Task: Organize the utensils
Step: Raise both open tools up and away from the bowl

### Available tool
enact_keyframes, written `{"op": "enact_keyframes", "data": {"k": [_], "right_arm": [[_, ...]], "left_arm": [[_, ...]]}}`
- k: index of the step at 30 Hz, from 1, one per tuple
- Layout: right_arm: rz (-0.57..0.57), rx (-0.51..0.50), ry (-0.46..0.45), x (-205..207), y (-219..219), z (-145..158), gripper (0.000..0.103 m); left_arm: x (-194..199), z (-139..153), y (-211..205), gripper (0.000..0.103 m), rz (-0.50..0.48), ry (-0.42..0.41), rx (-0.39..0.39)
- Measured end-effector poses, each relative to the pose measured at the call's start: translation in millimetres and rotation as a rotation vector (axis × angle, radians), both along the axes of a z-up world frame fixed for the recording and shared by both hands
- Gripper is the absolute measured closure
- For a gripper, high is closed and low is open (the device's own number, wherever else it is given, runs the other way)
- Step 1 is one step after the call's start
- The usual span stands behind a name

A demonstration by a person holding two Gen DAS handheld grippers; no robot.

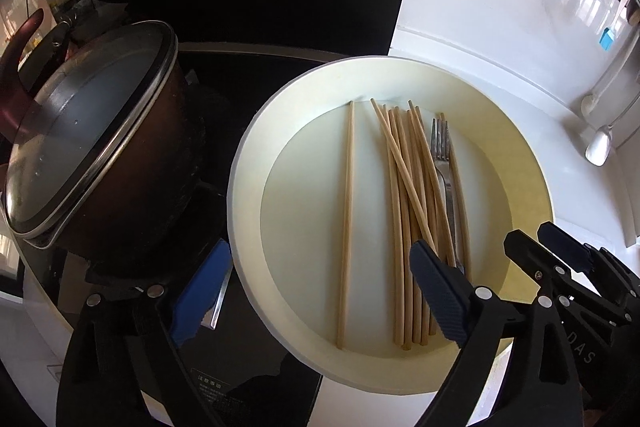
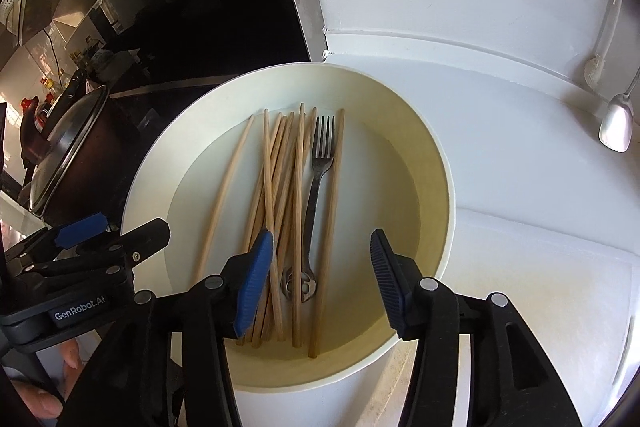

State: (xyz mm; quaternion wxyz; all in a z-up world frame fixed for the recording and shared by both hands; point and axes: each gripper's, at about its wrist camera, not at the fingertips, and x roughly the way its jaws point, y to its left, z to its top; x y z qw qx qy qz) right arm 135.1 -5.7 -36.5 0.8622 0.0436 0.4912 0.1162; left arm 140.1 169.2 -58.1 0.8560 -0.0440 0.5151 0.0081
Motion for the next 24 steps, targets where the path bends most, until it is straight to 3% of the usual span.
{"op": "enact_keyframes", "data": {"k": [5,24], "right_arm": [[-0.002,-0.016,0.000,-7.3,-1.8,9.1,0.047],[-0.035,-0.054,-0.022,-42.1,-7.0,51.9,0.043]], "left_arm": [[-8.6,11.0,1.9,0.012,0.008,-0.004,-0.016],[-42.9,48.2,2.6,0.007,0.042,-0.043,0.021]]}}
